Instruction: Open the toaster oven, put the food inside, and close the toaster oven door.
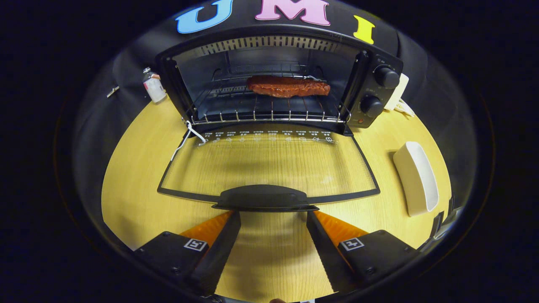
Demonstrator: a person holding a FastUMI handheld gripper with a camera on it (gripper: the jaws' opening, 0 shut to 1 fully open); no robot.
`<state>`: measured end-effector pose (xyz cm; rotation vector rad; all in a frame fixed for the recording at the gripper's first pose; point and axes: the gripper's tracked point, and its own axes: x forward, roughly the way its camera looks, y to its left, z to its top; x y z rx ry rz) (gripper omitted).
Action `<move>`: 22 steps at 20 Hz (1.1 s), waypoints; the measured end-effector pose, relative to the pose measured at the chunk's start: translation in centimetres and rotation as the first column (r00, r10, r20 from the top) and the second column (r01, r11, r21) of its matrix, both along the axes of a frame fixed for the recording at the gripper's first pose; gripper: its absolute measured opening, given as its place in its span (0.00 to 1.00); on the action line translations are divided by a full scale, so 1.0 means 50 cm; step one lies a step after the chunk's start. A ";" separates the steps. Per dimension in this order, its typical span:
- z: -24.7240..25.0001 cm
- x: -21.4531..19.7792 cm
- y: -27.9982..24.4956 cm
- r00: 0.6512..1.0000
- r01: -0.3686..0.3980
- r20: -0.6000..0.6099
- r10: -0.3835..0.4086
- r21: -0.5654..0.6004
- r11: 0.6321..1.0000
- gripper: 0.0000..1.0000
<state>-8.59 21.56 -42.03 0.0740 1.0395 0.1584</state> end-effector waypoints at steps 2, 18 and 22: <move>0.022 -0.001 -0.003 1.000 0.000 0.023 -0.001 0.010 1.000 0.98; 0.285 0.144 -0.060 0.931 0.026 0.361 -0.062 0.102 0.994 1.00; 0.437 0.197 -0.104 0.844 0.035 0.527 -0.099 0.130 0.991 1.00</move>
